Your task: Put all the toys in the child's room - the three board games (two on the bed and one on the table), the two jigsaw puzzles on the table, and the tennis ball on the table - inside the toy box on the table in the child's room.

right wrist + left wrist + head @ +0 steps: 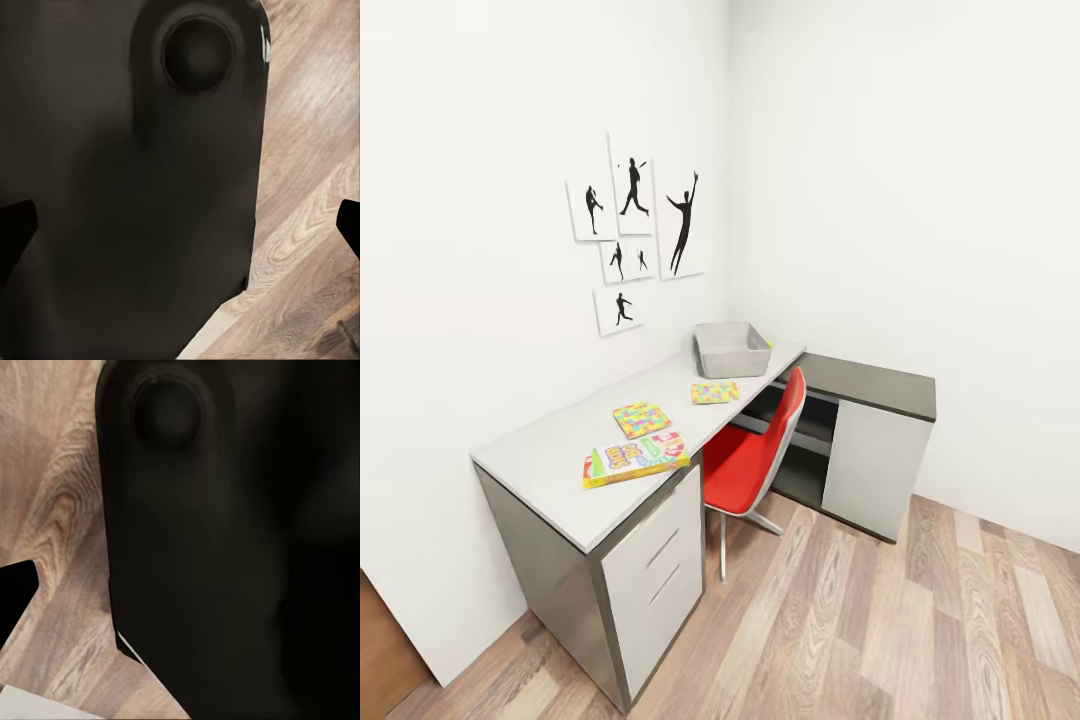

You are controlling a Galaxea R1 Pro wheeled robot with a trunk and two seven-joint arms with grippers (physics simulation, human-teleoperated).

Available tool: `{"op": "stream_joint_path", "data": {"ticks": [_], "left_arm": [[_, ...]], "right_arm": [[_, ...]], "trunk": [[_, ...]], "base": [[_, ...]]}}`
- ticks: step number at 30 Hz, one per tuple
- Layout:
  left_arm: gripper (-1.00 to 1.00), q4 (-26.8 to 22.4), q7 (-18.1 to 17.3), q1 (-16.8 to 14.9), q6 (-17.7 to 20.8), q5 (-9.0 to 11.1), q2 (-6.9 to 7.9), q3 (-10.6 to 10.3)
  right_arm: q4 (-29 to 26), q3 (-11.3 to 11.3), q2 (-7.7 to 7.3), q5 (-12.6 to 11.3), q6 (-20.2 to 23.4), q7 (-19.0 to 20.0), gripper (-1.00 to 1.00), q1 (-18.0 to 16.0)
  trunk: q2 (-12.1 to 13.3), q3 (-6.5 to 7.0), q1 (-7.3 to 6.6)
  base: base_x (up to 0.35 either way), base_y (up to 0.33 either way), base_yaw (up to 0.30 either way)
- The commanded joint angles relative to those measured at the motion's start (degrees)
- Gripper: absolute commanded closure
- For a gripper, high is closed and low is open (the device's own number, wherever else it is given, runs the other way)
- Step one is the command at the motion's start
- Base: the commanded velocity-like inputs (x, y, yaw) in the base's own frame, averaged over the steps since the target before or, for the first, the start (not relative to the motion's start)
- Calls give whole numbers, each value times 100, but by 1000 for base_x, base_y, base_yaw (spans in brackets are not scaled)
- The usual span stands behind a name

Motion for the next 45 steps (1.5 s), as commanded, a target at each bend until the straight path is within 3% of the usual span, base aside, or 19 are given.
{"op": "stream_joint_path", "data": {"ticks": [1, 45], "left_arm": [[-100, 0, 0, -1, 0, 0, 0, 0], [-100, -96, -2, -29, -19, 45, -38, -5]], "right_arm": [[0, 0, 0, 0, 0, 0, -100, -1], [-9, 10, -10, 9, -34, 77, -100, -9]], "trunk": [[-1, -3, 0], [-1, -3, 0]], "base": [[0, 0, 0], [0, 0, 0]]}}
